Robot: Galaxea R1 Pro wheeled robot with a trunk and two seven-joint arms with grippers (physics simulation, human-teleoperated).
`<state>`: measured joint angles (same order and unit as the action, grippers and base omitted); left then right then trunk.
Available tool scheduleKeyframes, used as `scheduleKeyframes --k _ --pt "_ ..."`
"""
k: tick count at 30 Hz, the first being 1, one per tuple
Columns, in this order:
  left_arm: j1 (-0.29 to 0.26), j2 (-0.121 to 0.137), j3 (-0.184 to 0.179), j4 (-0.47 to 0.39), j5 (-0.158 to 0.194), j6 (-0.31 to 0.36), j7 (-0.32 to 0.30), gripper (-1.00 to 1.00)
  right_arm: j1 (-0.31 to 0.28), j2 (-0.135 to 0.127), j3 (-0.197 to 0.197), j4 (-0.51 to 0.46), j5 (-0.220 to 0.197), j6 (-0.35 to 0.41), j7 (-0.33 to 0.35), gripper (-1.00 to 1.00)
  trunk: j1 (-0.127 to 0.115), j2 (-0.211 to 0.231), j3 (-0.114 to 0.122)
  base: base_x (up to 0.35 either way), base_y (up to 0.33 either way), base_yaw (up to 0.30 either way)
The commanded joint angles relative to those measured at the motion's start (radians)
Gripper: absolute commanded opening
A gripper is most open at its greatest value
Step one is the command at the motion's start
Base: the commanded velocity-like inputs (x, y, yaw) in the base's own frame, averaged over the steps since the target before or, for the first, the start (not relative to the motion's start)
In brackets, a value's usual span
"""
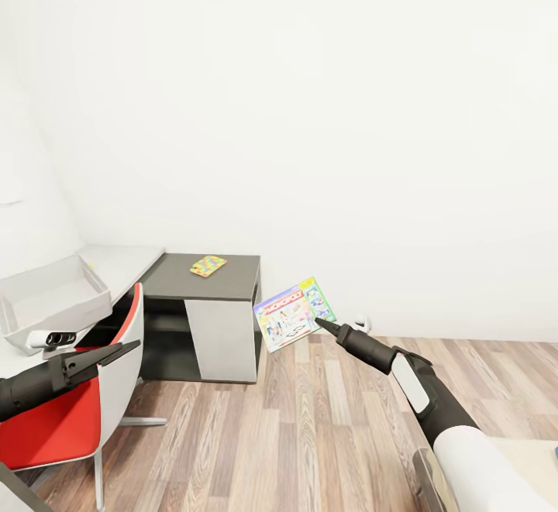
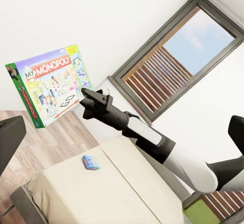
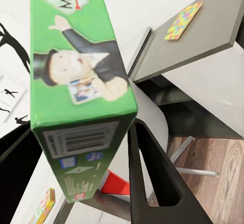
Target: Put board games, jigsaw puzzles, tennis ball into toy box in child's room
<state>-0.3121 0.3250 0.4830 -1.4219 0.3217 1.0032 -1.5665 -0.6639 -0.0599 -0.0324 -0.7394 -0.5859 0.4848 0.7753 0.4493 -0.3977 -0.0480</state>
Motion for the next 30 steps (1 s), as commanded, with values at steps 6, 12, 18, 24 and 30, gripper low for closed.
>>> scheduleKeyframes --k 6,12,18,24,30 --pt "-0.001 0.004 0.001 0.000 -0.001 0.011 -0.004 1.00 -0.001 0.000 -0.001 0.000 -0.006 0.008 0.001 -1.00 0.001 -0.002 -0.002 0.000 0.000 0.000" --pt "-0.001 0.012 0.004 -0.004 -0.001 0.018 -0.004 1.00 -0.001 0.000 -0.001 0.000 -0.006 0.008 0.001 -1.00 0.001 -0.002 -0.002 0.000 0.000 0.035" --pt "-0.001 0.077 0.008 -0.012 0.000 0.034 -0.004 1.00 -0.001 0.000 -0.001 0.000 -0.006 0.008 0.001 -1.00 0.001 -0.002 -0.002 0.000 0.000 0.198" --pt "0.000 0.186 0.040 -0.015 0.005 0.044 -0.004 1.00 -0.001 0.001 0.000 0.000 -0.005 0.008 0.000 -1.00 0.001 -0.002 -0.003 0.000 0.000 0.249" --pt "0.017 0.242 0.079 -0.015 0.006 0.044 -0.004 1.00 -0.001 0.001 0.000 0.001 -0.005 0.008 -0.015 -1.00 0.001 -0.002 -0.006 0.000 0.000 0.261"
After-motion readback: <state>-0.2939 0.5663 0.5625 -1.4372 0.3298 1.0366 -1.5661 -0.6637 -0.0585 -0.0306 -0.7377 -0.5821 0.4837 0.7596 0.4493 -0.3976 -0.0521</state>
